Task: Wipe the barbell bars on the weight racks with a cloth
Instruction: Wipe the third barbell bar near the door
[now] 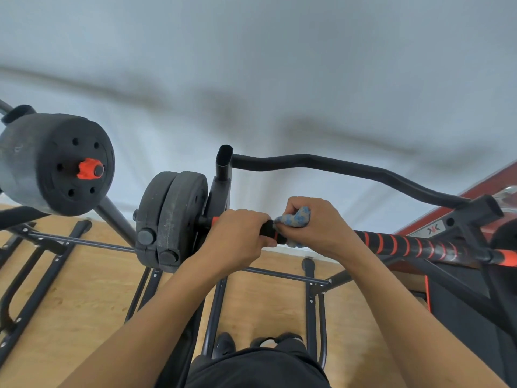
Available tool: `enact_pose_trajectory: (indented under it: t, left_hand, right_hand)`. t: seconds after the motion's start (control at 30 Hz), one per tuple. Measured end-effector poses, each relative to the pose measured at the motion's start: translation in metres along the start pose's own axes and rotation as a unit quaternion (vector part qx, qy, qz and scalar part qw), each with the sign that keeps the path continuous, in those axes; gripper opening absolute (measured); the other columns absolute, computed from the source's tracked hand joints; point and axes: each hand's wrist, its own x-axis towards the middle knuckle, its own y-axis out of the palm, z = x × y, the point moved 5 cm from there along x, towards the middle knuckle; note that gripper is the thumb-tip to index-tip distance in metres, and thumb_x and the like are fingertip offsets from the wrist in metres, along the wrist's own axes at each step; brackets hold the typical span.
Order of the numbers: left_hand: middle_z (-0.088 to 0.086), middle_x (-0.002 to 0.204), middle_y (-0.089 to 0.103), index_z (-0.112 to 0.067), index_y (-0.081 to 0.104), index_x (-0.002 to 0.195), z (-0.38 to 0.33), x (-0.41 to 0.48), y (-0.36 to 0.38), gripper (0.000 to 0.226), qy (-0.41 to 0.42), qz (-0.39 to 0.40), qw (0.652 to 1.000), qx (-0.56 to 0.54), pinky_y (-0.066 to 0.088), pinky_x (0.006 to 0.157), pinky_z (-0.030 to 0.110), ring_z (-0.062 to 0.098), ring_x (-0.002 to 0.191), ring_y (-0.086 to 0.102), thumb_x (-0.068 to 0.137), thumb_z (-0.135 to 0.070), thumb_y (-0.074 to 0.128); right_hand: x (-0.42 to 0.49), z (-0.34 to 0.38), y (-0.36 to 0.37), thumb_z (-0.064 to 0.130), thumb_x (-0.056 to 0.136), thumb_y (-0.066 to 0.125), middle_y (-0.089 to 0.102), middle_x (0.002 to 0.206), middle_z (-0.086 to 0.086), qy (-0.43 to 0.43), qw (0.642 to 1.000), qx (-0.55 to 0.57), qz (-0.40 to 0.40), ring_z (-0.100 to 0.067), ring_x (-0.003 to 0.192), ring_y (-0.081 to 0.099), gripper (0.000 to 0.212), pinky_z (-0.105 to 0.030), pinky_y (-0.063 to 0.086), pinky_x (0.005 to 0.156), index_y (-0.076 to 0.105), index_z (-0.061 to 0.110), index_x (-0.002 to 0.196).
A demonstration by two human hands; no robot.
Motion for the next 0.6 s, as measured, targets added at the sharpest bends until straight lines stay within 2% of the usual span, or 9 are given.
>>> enact_pose_trajectory:
  t: [0.13,0.3,0.4,0.5,0.6]
  left_hand:
    - [-0.009,0.083,0.069,-0.027,0.062,0.093,0.001,-0.005,0.003,0.023,0.031,-0.068,0.997,0.015,0.054,0.077,0.04,0.015,0.08,0.061,0.097,-0.049,0.068]
    - [-0.011,0.074,0.066,-0.023,0.065,0.09,-0.002,-0.018,0.011,0.022,0.085,-0.133,0.987,0.014,0.05,0.075,0.04,0.017,0.075,0.061,0.091,-0.041,0.077]
    - [-0.014,0.085,0.07,-0.029,0.067,0.103,-0.003,-0.027,0.014,0.021,0.085,-0.126,0.988,0.013,0.052,0.081,0.039,0.014,0.084,0.063,0.091,-0.042,0.077]
    - [-0.015,0.097,0.066,-0.033,0.061,0.112,-0.003,-0.035,0.014,0.025,0.069,-0.109,0.991,-0.03,0.047,0.091,0.033,0.01,0.094,0.059,0.094,-0.048,0.07]
    - [-0.014,0.095,0.065,-0.032,0.057,0.105,-0.005,-0.037,0.017,0.017,0.061,-0.098,0.993,-0.015,0.04,0.091,0.033,0.012,0.094,0.057,0.099,-0.047,0.064]
  right_hand:
    - [-0.001,-0.002,0.003,0.036,0.083,0.079,0.063,0.065,0.004,-0.003,1.0,-0.001,-0.012,-0.013,0.066,0.059,0.028,-0.022,0.047,0.056,0.059,0.022,0.07]
    - [-0.002,-0.003,0.005,0.04,0.084,0.076,0.063,0.068,0.002,0.015,0.999,-0.025,-0.025,-0.015,0.068,0.059,0.029,-0.024,0.048,0.058,0.058,0.021,0.072]
    - [-0.008,-0.002,0.005,0.042,0.084,0.076,0.063,0.069,0.004,0.023,1.0,-0.015,0.002,-0.012,0.068,0.061,0.028,-0.019,0.049,0.058,0.06,0.023,0.073]
    - [-0.022,0.0,0.006,0.041,0.083,0.078,0.064,0.069,0.007,0.012,0.999,-0.008,0.049,-0.01,0.069,0.062,0.025,-0.019,0.05,0.061,0.061,0.025,0.073]
    - [-0.028,0.005,0.006,0.038,0.083,0.079,0.065,0.07,0.008,-0.009,0.998,-0.016,0.053,-0.011,0.071,0.062,0.024,-0.021,0.051,0.062,0.062,0.025,0.073]
